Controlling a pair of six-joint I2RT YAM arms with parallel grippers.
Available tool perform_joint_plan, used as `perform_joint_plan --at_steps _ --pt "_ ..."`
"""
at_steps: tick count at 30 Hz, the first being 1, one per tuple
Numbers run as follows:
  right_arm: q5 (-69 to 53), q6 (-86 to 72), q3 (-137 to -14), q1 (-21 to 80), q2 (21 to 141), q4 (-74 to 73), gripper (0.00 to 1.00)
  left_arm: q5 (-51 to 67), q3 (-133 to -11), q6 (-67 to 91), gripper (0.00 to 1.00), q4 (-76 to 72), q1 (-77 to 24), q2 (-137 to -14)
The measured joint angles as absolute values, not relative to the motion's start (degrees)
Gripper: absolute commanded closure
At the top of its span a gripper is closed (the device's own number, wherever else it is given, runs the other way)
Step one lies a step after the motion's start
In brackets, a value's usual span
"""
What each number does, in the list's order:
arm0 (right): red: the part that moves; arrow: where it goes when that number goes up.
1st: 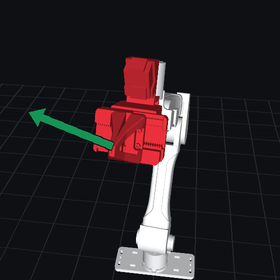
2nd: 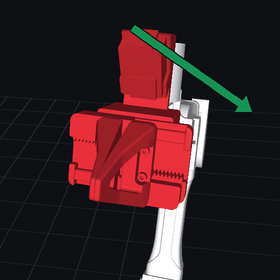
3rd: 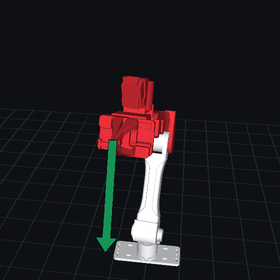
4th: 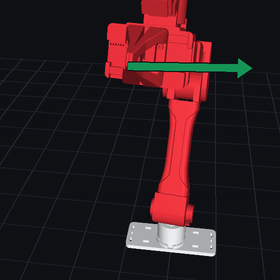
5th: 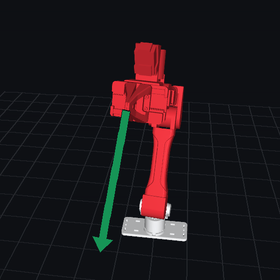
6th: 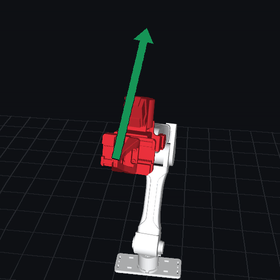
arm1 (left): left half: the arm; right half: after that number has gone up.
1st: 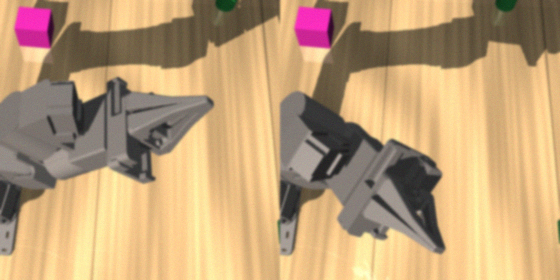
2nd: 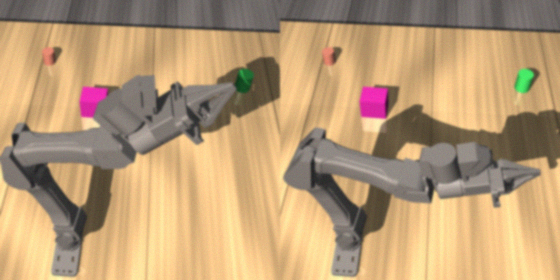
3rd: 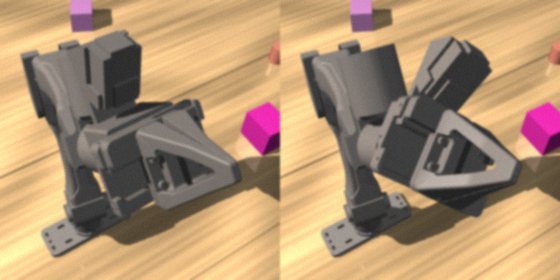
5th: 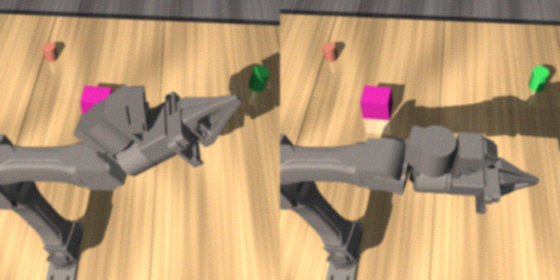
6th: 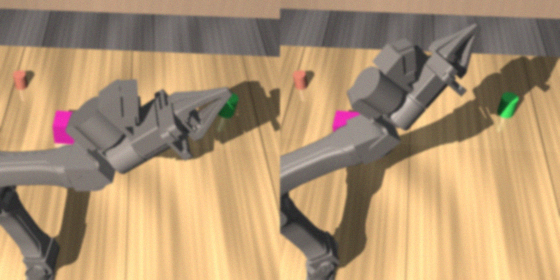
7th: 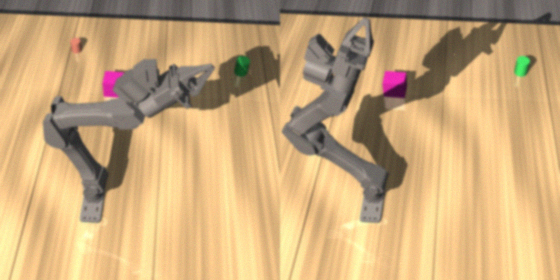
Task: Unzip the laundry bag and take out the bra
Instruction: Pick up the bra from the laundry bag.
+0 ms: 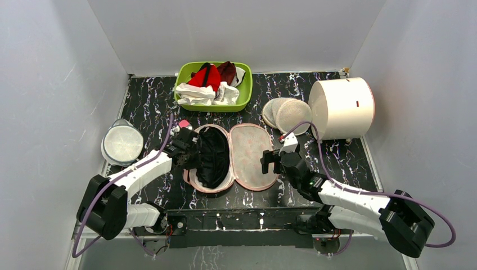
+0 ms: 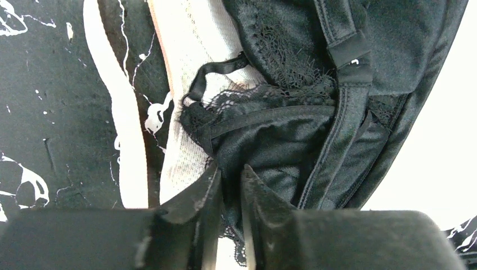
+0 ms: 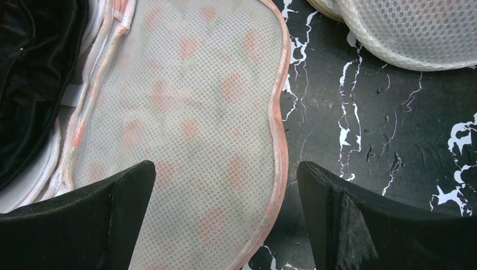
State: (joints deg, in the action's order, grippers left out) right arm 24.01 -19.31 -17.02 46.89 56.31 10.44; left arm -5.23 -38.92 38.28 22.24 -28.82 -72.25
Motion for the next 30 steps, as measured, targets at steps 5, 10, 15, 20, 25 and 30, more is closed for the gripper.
perform_joint_plan --at_steps 5,10,15,20,25,30 --pt "23.29 -19.35 -17.02 46.04 57.30 10.85 0.02 -4.73 -38.92 37.93 1.00 22.33 -28.82 -71.33" --pt "22.68 -19.40 -17.02 45.82 57.41 10.92 0.02 -3.64 -39.38 37.95 1.00 23.55 -28.82 -65.49" --pt "22.46 -19.44 -17.02 45.56 57.74 10.94 0.02 -2.59 -42.19 38.37 1.00 26.04 -28.82 -58.67" --pt "22.13 -19.46 -17.02 45.25 57.91 10.94 0.02 -1.65 -45.41 39.64 1.00 27.66 -28.82 -53.36" --pt "22.11 -19.49 -17.02 45.21 57.93 10.94 0.02 0.69 -49.06 42.81 1.00 28.03 -28.82 -49.95" --pt "22.11 -19.55 -17.02 45.12 57.91 10.94 0.02 1.56 -57.74 46.92 1.00 27.42 -28.82 -51.75"
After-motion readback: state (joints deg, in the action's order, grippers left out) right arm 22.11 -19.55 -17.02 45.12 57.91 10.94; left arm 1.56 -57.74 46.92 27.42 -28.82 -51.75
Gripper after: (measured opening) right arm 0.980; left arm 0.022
